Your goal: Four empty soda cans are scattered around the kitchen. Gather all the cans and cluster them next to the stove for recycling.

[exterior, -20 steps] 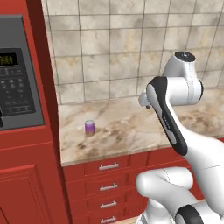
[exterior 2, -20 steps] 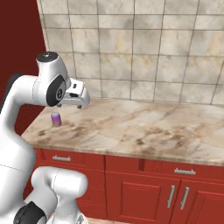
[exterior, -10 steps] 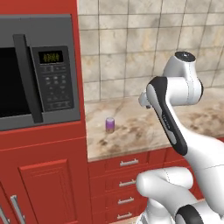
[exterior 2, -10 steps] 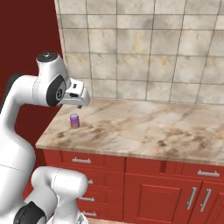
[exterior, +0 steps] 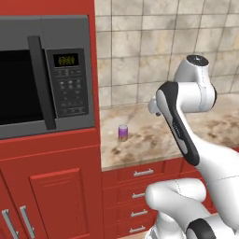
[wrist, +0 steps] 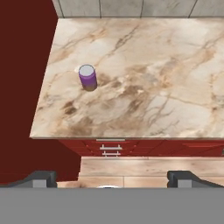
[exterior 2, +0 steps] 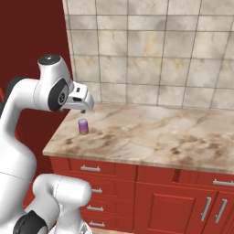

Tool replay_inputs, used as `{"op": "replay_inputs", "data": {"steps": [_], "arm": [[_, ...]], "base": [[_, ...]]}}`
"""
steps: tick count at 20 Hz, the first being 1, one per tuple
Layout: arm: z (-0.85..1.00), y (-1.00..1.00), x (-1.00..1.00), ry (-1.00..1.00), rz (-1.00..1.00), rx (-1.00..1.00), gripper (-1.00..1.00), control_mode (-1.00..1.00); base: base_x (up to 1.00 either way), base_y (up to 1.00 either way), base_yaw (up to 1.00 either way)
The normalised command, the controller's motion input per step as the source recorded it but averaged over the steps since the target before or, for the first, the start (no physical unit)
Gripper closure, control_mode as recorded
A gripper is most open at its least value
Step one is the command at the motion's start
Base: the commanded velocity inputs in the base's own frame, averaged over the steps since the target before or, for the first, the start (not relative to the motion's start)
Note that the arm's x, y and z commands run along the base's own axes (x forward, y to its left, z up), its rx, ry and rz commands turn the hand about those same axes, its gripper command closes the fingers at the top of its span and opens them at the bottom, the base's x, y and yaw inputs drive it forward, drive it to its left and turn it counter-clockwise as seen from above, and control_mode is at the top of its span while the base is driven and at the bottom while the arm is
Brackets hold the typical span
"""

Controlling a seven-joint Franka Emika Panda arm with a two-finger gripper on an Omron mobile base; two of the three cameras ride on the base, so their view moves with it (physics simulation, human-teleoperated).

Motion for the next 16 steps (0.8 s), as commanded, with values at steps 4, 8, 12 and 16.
{"op": "replay_inputs", "data": {"steps": [4, 8, 12, 16], "arm": [[0.0, 0.0, 0.0, 0.0, 0.0, 0.0, -1.0, 1.0], [0.0, 0.0, 0.0, 0.0, 0.0, 0.0, -1.0, 1.0], [0.0, 0.0, 0.0, 0.0, 0.0, 0.0, -1.0, 1.0], [0.0, 0.0, 0.0, 0.0, 0.0, 0.0, -1.0, 1.0]], "base": [[0.24, 0.04, 0.02], [0.28, 0.0, 0.03], [0.32, -0.01, 0.08], [0.3, -0.04, 0.1]]}}
